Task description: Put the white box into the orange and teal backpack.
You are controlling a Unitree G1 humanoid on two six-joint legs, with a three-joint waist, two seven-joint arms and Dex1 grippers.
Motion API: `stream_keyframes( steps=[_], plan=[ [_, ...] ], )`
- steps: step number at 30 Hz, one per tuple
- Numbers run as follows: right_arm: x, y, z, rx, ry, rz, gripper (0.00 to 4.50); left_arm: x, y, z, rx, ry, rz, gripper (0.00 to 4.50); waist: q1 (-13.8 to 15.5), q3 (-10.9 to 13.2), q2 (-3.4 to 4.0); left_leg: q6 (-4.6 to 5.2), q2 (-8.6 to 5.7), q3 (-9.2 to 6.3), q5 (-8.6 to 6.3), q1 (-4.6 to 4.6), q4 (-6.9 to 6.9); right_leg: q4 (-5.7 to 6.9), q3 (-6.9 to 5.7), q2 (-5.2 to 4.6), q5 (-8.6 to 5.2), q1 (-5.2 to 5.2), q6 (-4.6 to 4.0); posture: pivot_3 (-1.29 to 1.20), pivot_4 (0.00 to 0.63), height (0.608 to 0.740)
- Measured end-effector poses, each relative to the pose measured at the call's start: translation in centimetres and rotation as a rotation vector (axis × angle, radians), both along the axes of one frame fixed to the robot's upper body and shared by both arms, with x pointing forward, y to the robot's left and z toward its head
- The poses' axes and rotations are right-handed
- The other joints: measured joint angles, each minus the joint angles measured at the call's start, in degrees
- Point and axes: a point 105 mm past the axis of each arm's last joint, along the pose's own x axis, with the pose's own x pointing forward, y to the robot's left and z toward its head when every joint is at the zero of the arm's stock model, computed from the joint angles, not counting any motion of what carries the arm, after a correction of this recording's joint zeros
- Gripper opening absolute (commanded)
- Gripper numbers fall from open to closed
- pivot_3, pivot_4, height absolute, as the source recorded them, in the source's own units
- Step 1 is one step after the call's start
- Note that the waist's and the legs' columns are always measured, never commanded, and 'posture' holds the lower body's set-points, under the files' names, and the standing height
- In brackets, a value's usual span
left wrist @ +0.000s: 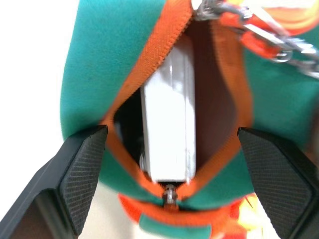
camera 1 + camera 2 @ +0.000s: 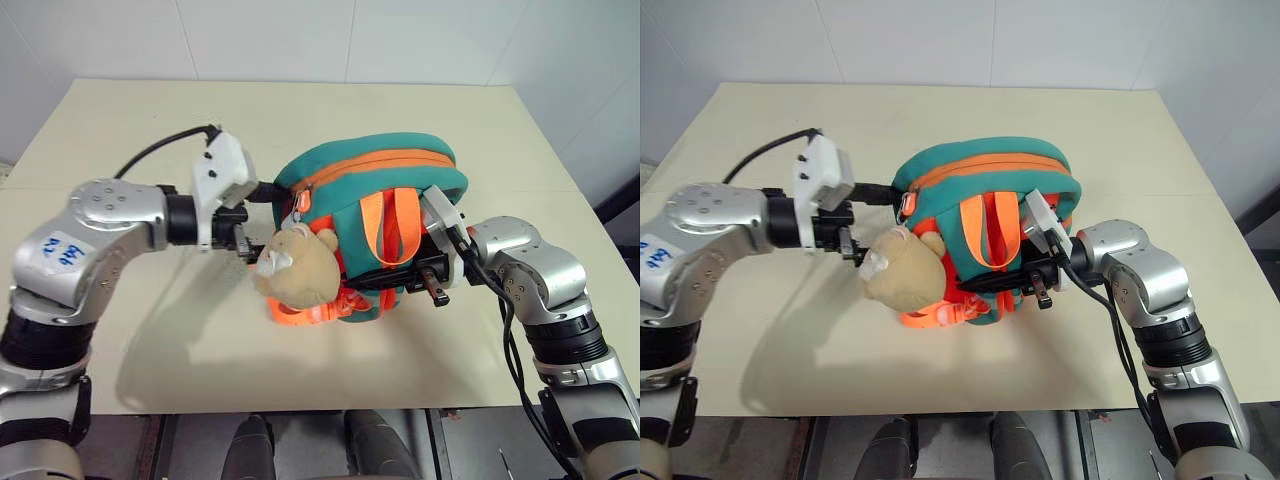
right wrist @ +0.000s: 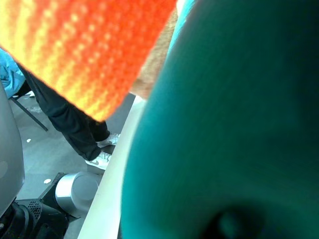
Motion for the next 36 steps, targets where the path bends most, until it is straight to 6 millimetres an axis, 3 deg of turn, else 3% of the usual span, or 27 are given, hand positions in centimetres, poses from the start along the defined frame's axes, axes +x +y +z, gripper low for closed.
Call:
stream_keyframes(
  steps=[5, 7, 11, 16, 25, 30, 35, 36],
  plan=[
    [0.1, -0.1, 0.0, 0.0, 0.002, 0.0, 0.0, -0.9, 2.8, 1.8, 0.008, -0.054, 0.079, 4.49, 0.1, 0.0, 0.07, 0.0, 0.0, 0.0, 0.0, 0.02, -0.13, -0.06, -0.02, 0.0, -0.02, -0.01, -0.03, 0.0, 0.15, 0.74],
    [0.1, -0.1, 0.0, 0.0, 0.001, 0.0, 0.0, -1.1, 3.1, 1.8, 0.003, -0.047, 0.088, 4.49, 0.1, 0.0, 0.06, 0.0, 0.0, 0.0, 0.0, 0.0, -0.13, -0.08, -0.02, -0.01, -0.02, -0.01, -0.03, 0.0, 0.15, 0.74],
    [0.1, -0.1, 0.0, 0.0, 0.001, 0.001, 0.0, -2.5, 3.7, 4.1, -0.061, -0.094, 0.086, 4.49, -0.1, 0.1, 0.08, 0.0, 0.0, 0.0, 0.0, 0.02, -0.24, -0.11, -0.03, -0.01, -0.02, -0.03, -0.04, 0.0, 0.15, 0.74],
    [0.1, -0.1, 0.0, 0.0, 0.001, 0.0, 0.0, -5.2, 4.0, 5.1, -0.156, -0.065, 0.067, 4.49, 0.0, 0.1, 0.1, -0.01, 0.01, -0.06, -0.01, 0.02, -0.31, -0.1, -0.07, -0.01, -0.06, -0.06, -0.09, 0.0, 0.15, 0.74],
    [0.2, -0.1, 0.0, -0.004, 0.002, -0.007, 0.0, -7.5, 1.3, 2.4, -0.18, 0.065, 0.016, 4.49, 0.0, 0.1, 0.1, -0.01, 0.01, -0.08, 0.0, 0.03, -0.2, -0.07, -0.07, -0.02, -0.04, -0.01, -0.07, 0.0, 0.15, 0.74],
    [0.3, -0.1, 0.0, -0.005, -0.001, -0.01, 0.0, -6.4, 0.6, 0.9, -0.14, 0.099, 0.065, 4.49, 0.0, 0.1, 0.1, -0.02, 0.0, -0.07, 0.0, 0.03, -0.21, -0.09, -0.06, -0.02, -0.04, -0.01, -0.07, 0.0, 0.15, 0.74],
    [0.5, 0.1, 0.0, -0.002, -0.012, -0.01, 0.0, -5.5, -1.3, 0.2, -0.104, 0.09, 0.036, 4.49, 0.1, 0.1, 0.1, -0.02, -0.02, -0.06, 0.0, 0.02, -0.23, -0.16, -0.07, -0.02, -0.03, 0.0, -0.06, 0.0, 0.15, 0.74],
    [0.5, 0.1, 0.0, -0.002, -0.014, -0.011, 0.0, -5.4, -1.5, 0.0, -0.098, 0.092, 0.03, 4.12, 0.0, 0.1, 0.1, -0.02, -0.01, -0.06, 0.0, 0.01, -0.26, -0.16, -0.06, -0.02, -0.03, -0.01, -0.06, 0.0, 0.15, 0.74]
  ],
)
